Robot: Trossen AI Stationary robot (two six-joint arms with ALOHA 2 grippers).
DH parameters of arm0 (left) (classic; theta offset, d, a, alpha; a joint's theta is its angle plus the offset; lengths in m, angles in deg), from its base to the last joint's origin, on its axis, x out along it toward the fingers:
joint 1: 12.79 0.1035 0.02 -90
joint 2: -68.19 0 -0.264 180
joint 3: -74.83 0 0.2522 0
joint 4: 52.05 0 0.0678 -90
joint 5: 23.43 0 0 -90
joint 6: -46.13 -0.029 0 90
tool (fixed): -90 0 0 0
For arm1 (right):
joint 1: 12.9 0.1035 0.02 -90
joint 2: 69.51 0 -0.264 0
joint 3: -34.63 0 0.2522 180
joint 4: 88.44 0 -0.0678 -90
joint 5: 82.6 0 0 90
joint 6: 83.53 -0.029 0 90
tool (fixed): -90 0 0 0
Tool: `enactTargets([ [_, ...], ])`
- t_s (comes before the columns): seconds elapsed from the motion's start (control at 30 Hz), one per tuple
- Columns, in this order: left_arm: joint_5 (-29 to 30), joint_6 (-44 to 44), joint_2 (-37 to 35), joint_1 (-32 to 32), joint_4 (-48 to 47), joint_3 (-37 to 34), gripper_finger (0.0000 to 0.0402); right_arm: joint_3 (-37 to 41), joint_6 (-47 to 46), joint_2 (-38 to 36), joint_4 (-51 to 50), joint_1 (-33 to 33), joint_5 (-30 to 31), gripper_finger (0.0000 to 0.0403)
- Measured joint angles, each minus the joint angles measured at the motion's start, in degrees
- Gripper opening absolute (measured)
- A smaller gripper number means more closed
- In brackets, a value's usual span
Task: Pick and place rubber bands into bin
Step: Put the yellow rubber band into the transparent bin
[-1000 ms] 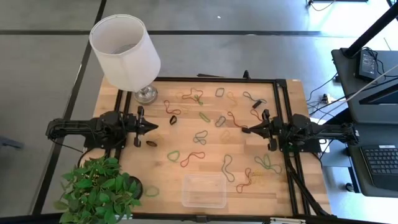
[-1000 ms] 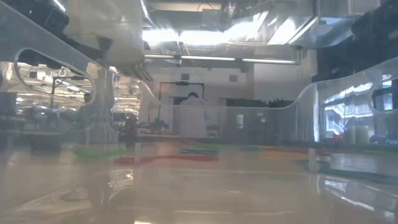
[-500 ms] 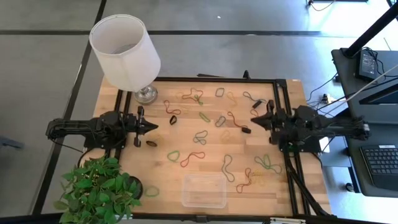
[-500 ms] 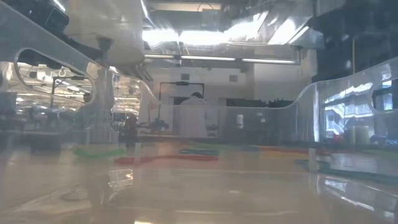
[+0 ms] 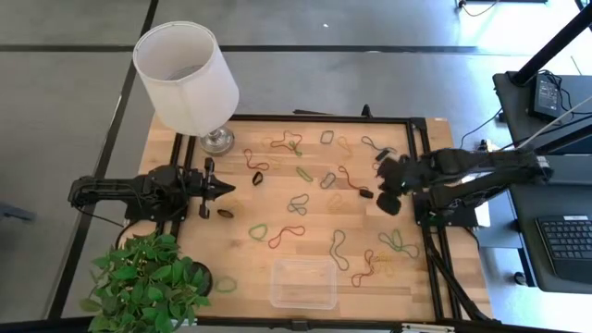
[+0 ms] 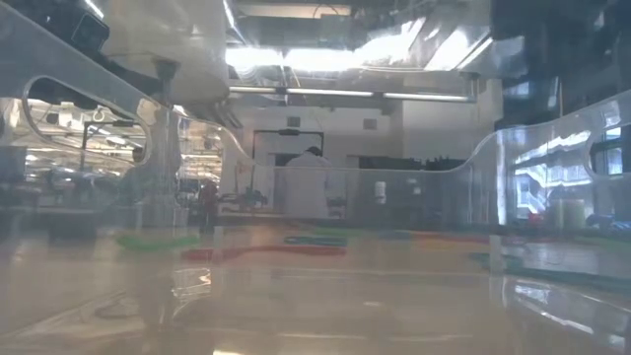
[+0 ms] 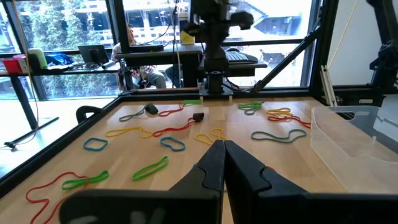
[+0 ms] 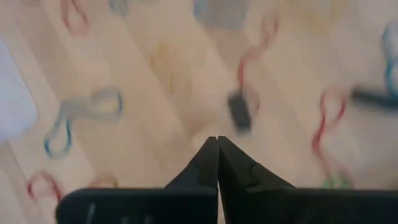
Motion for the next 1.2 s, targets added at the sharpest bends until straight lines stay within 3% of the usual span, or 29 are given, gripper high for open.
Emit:
enactTargets([
  [0.23, 0.0, 0.0, 0.02, -0.01, 0.0, -0.02, 0.0006, -0.02, -17.86, 7.01, -2.34, 14.22, -3.74, 0.0],
  [0.47, 0.0, 0.0, 0.02, -0.01, 0.0, 0.0, 0.0006, -0.02, -28.99, 13.45, -1.16, 27.23, -5.11, 0.0002],
  [0.7, 0.0, 0.0, 0.0, 0.0, 0.0, -0.02, 0.0006, -0.02, -24.74, 21.04, 1.29, 32.82, -5.21, 0.004],
  [1.03, 0.0, 0.0, 0.01, 0.02, 0.0, -0.01, 0.0006, -0.02, -14.59, 31.55, 12.06, 33.36, -5.74, 0.0125],
  [1.2, 0.0, 0.0, 0.01, 0.02, 0.0, -0.01, 0.0006, 0.0, -11.54, 34.54, 11.84, 34.36, -5.8, 0.0151],
])
